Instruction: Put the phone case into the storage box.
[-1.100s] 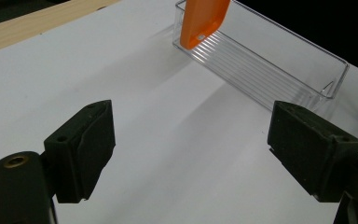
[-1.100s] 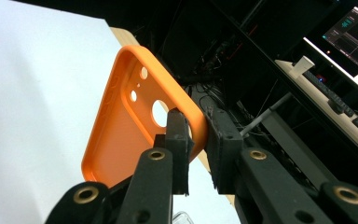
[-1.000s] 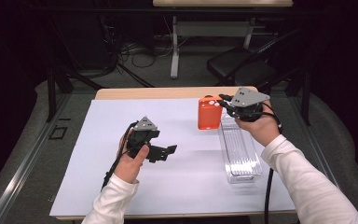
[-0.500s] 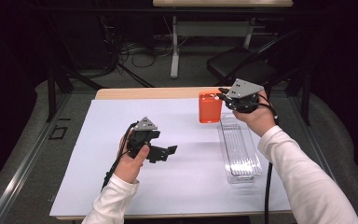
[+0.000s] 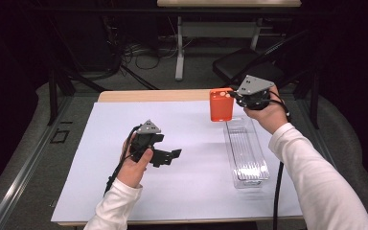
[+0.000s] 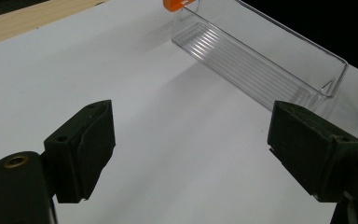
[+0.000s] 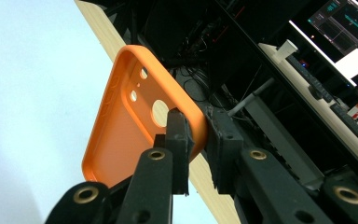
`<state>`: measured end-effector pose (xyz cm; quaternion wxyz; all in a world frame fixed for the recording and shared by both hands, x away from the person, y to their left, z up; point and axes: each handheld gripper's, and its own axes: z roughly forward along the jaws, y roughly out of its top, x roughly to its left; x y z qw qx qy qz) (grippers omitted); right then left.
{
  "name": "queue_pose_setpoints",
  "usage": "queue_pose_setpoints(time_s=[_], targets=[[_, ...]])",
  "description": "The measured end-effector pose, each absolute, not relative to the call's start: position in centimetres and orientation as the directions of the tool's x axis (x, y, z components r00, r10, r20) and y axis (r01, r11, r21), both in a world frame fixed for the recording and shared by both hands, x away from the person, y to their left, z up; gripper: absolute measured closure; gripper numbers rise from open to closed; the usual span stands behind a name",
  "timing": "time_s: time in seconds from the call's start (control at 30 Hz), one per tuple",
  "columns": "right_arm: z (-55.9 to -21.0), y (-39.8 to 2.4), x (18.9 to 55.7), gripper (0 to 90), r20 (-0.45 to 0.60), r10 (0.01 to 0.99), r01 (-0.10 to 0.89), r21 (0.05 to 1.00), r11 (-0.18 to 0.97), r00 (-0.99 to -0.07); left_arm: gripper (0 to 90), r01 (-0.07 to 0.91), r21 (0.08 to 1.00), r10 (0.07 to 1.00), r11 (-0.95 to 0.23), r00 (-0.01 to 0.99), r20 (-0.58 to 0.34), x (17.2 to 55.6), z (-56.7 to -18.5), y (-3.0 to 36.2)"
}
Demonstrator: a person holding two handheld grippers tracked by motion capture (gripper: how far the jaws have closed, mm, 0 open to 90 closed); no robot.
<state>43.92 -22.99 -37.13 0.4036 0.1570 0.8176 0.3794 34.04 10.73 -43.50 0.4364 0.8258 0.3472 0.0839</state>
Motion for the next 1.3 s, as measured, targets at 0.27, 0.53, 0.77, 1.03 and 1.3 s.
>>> queue_pose_setpoints(time_s=[0.27, 0.53, 0.77, 1.03, 1.3], targets=[[-36.8, -24.0, 43.9, 80.1, -0.557, 0.561, -0.044, 0.732, 0.680, -0.612, 15.2, 0.502, 0.778, 0.648, -0.378, 0.744, -0.165, 34.1, -43.5, 10.8], [-36.8, -25.3, 44.0, 80.1, -0.577, 0.557, -0.032, 0.711, 0.702, -0.597, 15.2, 0.503, 0.777, 0.648, -0.378, 0.743, -0.166, 34.1, -43.5, 10.9], [-37.3, -26.6, 44.1, 80.1, -0.588, 0.562, -0.010, 0.696, 0.718, -0.582, 15.2, 0.505, 0.777, 0.645, -0.374, 0.744, -0.173, 34.1, -43.4, 11.1], [-38.6, -27.5, 44.2, 80.1, -0.595, 0.567, 0.000, 0.690, 0.724, -0.570, 15.2, 0.506, 0.782, 0.648, -0.363, 0.740, -0.178, 34.2, -43.3, 11.3], [-40.2, -28.0, 44.5, 80.1, -0.607, 0.566, 0.013, 0.675, 0.737, -0.558, 15.2, 0.506, 0.782, 0.651, -0.363, 0.739, -0.176, 34.2, -43.3, 11.3]])
